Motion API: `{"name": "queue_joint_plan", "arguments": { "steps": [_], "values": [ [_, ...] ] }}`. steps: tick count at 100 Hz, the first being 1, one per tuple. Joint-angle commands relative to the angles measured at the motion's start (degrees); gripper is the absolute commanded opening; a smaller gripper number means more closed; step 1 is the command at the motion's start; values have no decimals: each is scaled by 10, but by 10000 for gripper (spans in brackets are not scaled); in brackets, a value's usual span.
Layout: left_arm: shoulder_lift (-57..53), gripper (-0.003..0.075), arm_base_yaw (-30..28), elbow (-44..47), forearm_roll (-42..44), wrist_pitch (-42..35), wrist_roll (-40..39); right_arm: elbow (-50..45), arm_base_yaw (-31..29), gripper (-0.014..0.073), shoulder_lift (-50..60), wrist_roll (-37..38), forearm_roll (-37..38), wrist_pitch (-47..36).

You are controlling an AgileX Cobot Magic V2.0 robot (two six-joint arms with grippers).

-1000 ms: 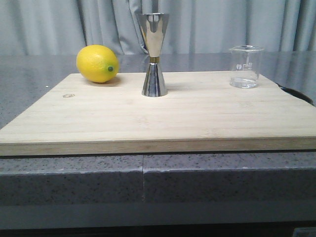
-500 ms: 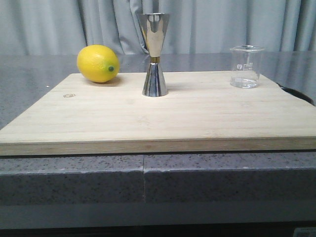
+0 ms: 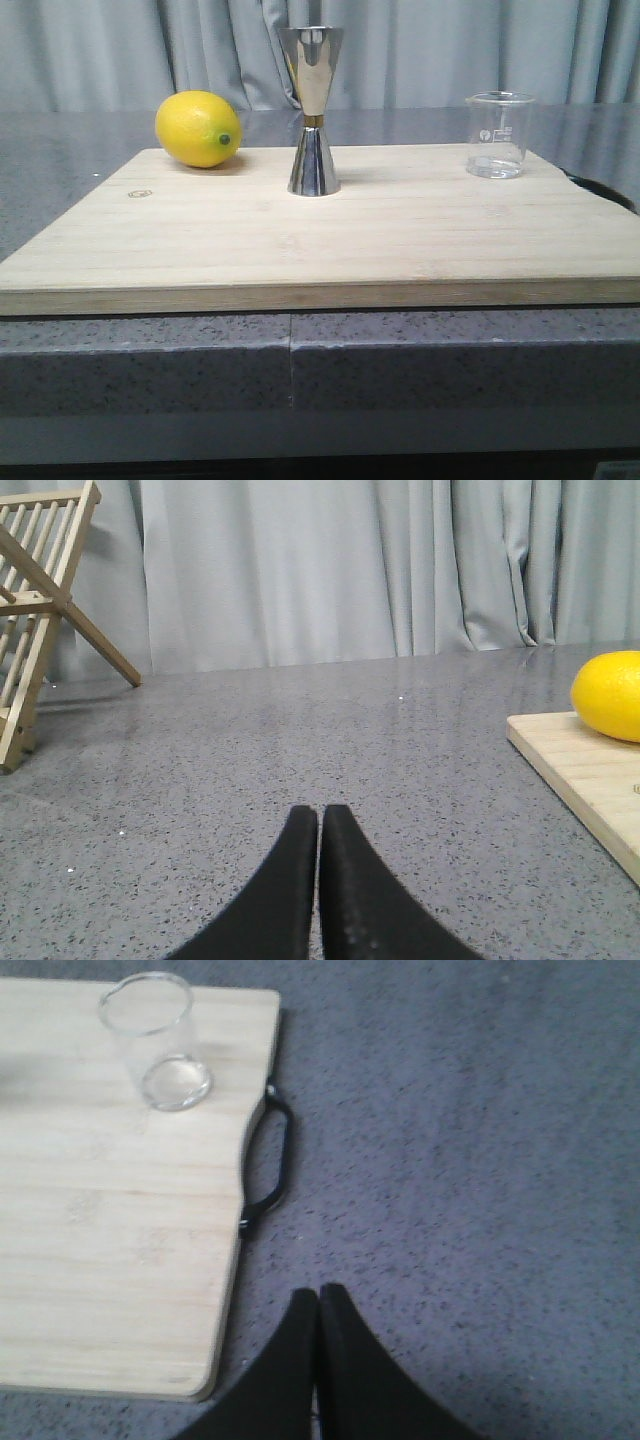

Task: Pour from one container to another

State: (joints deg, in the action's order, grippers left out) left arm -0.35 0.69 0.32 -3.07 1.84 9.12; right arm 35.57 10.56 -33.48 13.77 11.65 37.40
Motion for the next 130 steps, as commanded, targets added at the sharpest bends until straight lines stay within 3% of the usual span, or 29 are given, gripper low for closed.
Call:
{"name": "queue_joint_plan", "arguments": {
  "steps": [1, 20, 42, 64, 110, 123, 130],
  "values": [
    [-13, -21, -1, 12, -6, -50, -1, -34, -37, -65, 55, -1, 12, -100],
    [-13, -21, -1, 12, -6, -50, -1, -179, -111, -65, 187, 0, -28, -267],
    [-13, -21, -1, 12, -6, -50, -1, -293, -129, -65, 312, 0, -31, -307],
    [-13, -21, -1, 12, -6, -50, -1, -378, -129, -65, 352, 0, -32, -374],
    [-13, -21, -1, 12, -6, -50, -1, -376, -129, -65, 352, -2, -41, -391],
    [-13, -21, -1, 12, -6, -50, -1, -376, -129, -65, 352, -112, -160, -448],
    [-13, -21, -1, 12, -6, -50, -1, -376, -129, -65, 352, -162, -179, -455]
  ]
}}
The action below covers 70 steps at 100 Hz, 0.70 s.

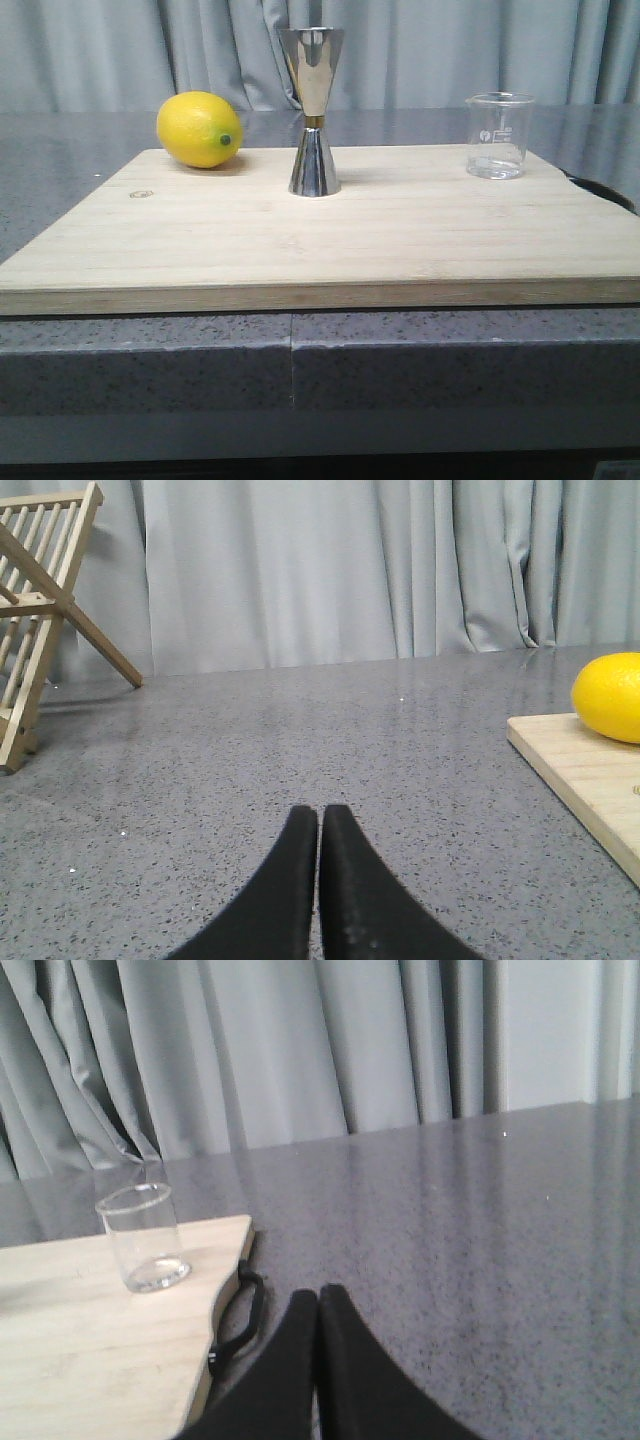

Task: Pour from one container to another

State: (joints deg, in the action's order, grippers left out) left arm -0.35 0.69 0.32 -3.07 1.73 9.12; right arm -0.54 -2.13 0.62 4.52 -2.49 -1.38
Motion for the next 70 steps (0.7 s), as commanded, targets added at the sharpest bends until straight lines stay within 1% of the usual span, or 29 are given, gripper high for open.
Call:
{"name": "queue_joint_plan", "arguments": {
  "steps": [1, 9, 70],
  "values": [
    [-13, -21, -1, 12, -6, -49, -1, -15, -2, -65, 10, -72, -38, -67],
    [-13, -21, -1, 12, -6, -49, -1, -15, -2, -65, 10, -95, -37, -68],
    [-13, -21, -1, 12, -6, -49, -1, -15, -2, -65, 10, -95, -37, -67]
  ]
}}
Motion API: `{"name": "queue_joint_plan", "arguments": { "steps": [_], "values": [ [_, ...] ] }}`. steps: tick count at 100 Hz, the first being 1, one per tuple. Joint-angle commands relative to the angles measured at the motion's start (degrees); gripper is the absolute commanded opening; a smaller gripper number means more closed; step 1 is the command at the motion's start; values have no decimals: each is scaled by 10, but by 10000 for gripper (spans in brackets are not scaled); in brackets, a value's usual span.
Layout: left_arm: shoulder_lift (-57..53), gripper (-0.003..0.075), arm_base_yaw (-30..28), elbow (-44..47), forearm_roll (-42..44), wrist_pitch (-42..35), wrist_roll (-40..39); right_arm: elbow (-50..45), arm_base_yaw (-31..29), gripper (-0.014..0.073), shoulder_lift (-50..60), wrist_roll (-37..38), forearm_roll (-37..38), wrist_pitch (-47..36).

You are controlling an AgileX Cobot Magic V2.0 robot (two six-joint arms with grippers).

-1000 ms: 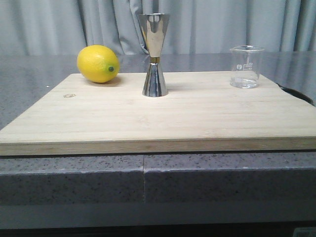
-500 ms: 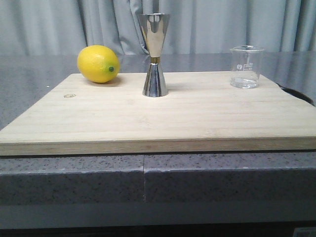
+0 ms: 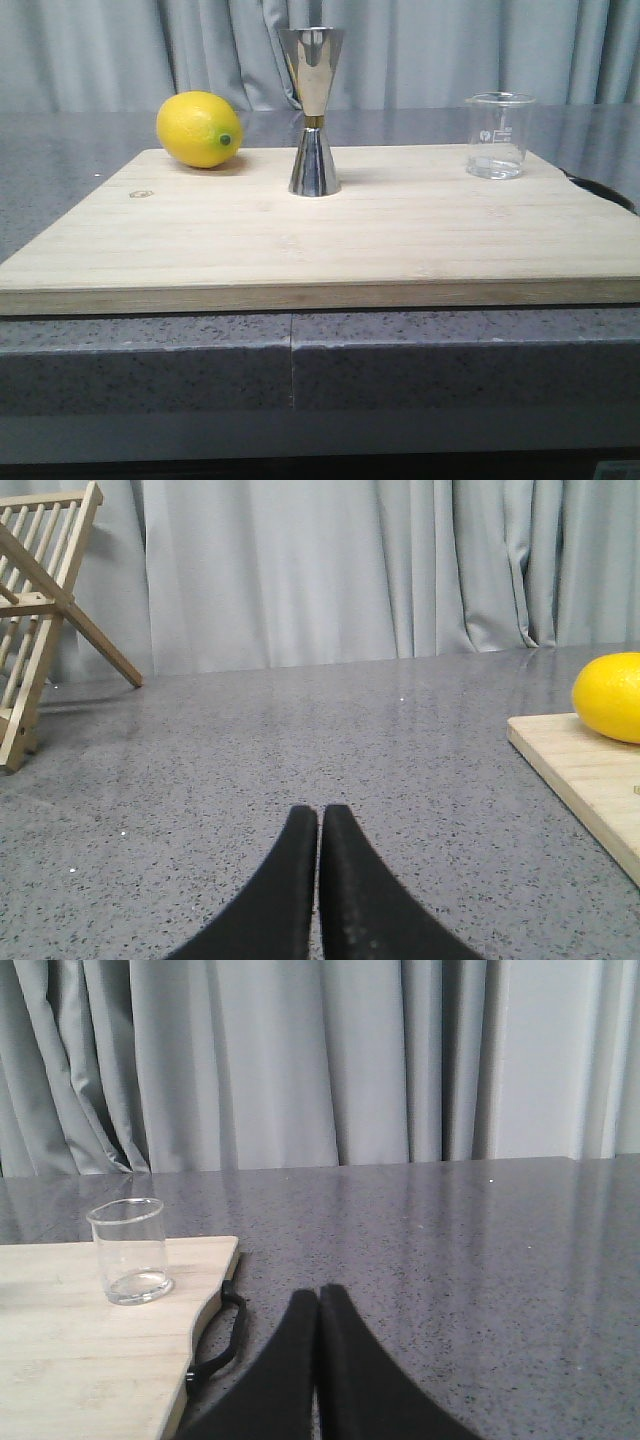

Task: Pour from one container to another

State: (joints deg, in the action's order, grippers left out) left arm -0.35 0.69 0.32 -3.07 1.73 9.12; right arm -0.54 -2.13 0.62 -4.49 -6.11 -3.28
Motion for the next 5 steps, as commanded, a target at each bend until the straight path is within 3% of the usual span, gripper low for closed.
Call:
{"name": "queue_joint_plan", "arguments": {
  "steps": [1, 5],
  "values": [
    [-13, -21, -1, 12, -6, -49, -1, -15, -2, -65, 10, -4, -1, -48],
    [-13, -21, -1, 12, -6, -49, -1, -15, -2, -65, 10, -4, -1, -48]
  ]
}}
